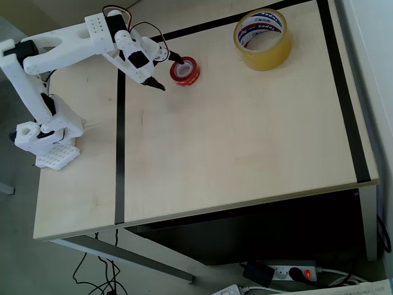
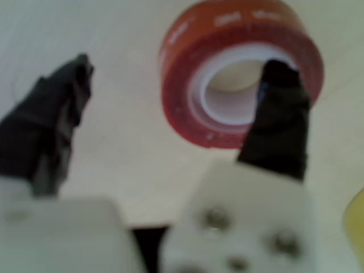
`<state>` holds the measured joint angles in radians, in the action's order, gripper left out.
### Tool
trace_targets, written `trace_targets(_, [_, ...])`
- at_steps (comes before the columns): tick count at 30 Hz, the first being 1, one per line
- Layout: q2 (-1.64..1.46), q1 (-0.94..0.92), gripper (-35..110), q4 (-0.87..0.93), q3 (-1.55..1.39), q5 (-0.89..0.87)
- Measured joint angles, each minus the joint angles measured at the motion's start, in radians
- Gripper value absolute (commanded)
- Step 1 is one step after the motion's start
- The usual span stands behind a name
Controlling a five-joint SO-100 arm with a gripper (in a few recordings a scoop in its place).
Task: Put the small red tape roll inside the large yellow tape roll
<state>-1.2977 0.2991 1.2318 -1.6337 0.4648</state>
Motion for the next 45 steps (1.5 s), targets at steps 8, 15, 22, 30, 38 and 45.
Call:
trace_targets(8, [-0.049, -0.031, 30, -0.043, -0.078, 0.000])
trace_targets(15, [-0.075, -0.044, 30, -0.043, -0.100, 0.000])
trace_targets(22, [-0.072, -0.064, 30, -0.078, -0.121, 0.000])
trace_targets(30, [-0.031, -0.092, 30, -0.183, -0.118, 0.000])
trace_targets(38, [-0.031, -0.138, 30, -0.166, -0.117, 0.000])
trace_targets(45, [-0.069, -0.169, 30, -0.020, -0.100, 0.000])
